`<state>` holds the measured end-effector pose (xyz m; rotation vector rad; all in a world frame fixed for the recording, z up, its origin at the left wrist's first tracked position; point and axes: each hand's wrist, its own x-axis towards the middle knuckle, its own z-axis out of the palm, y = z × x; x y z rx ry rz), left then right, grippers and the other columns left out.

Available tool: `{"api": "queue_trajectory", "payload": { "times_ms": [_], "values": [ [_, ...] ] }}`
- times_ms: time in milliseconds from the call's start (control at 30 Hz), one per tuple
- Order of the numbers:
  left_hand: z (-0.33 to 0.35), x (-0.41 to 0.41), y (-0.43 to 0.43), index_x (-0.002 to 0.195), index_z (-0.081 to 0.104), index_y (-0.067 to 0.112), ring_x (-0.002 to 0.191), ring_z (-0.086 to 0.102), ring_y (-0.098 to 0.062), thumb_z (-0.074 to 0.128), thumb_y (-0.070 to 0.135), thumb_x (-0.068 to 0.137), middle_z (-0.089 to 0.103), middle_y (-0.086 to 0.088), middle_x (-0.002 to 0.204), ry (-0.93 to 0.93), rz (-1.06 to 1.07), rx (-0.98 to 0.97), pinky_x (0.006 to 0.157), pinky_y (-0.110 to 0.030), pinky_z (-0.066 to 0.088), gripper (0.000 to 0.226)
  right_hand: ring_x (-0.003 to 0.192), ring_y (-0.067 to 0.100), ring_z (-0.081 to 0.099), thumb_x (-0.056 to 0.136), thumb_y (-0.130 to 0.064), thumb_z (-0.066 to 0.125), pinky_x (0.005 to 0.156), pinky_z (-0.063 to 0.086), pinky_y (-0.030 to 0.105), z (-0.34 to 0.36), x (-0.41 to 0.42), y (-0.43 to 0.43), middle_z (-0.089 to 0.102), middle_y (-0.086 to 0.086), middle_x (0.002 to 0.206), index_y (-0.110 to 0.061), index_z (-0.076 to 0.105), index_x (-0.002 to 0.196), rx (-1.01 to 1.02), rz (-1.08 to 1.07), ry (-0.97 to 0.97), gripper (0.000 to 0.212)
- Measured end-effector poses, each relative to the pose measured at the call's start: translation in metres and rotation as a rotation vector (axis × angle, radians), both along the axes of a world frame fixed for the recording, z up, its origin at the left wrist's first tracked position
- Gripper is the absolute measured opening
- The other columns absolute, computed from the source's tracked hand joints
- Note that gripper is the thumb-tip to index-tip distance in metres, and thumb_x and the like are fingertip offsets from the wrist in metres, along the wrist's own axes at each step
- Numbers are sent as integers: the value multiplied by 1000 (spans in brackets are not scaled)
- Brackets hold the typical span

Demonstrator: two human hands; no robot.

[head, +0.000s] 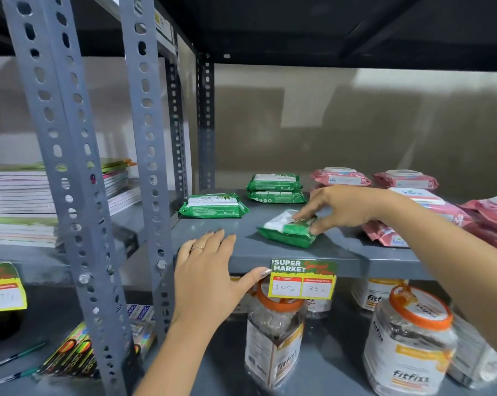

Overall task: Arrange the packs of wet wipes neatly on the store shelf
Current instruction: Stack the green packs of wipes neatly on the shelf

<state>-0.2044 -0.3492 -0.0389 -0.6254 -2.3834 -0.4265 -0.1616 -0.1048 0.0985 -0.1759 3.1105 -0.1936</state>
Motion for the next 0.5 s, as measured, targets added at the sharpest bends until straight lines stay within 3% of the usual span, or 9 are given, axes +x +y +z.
{"api": "queue_trajectory", "payload": {
  "times_ms": [67, 200, 267, 367, 433, 500],
  "values": [
    [0, 0, 0, 123, 63, 21, 124, 51, -19, 32, 88, 73, 58, -2, 135, 3, 0, 4, 106, -35, 23, 90, 95, 25, 61, 75, -47, 70, 89, 45, 39, -2, -2, -6, 68, 7, 102, -44, 63, 114, -5, 6, 36, 39],
    [0, 0, 0, 122, 64, 20, 122, 53, -20, 31, 88, 74, 60, -3, 133, 3, -2, 6, 105, -36, 25, 90, 83, 15, 61, 71, -52, 72, 85, 48, 36, -1, -6, -6, 64, -9, 82, -38, 67, 111, -7, 14, 68, 42],
    [-1, 0, -1, 122, 64, 20, 122, 53, -20, 30, 89, 74, 60, -3, 133, -2, -4, 7, 106, -36, 26, 91, 96, 14, 58, 68, -52, 74, 93, 45, 36, 1, -9, -2, 63, -6, 101, -39, 62, 117, -17, 17, 39, 52],
    [0, 0, 0, 123, 63, 20, 123, 53, -20, 30, 89, 74, 59, -2, 134, -9, 0, 1, 106, -35, 24, 91, 124, 4, 35, 69, -41, 78, 106, 25, 28, 4, -15, 1, 42, -17, 136, -47, 49, 129, -131, 37, -80, 66],
    [-1, 0, 0, 123, 63, 20, 123, 53, -20, 31, 89, 74, 59, -2, 133, -11, -3, 2, 106, -35, 24, 90, 129, 2, 26, 72, -33, 78, 108, 18, 28, 4, -20, 0, 35, -19, 142, -48, 45, 131, -139, 58, -186, 69],
    [-1, 0, -1, 123, 63, 20, 123, 53, -19, 31, 89, 74, 59, -2, 133, -12, -5, 5, 106, -34, 23, 90, 132, 6, 29, 72, -32, 78, 106, 20, 28, 4, -24, -2, 38, -17, 142, -45, 47, 131, -118, 66, -214, 67]
  ]
}}
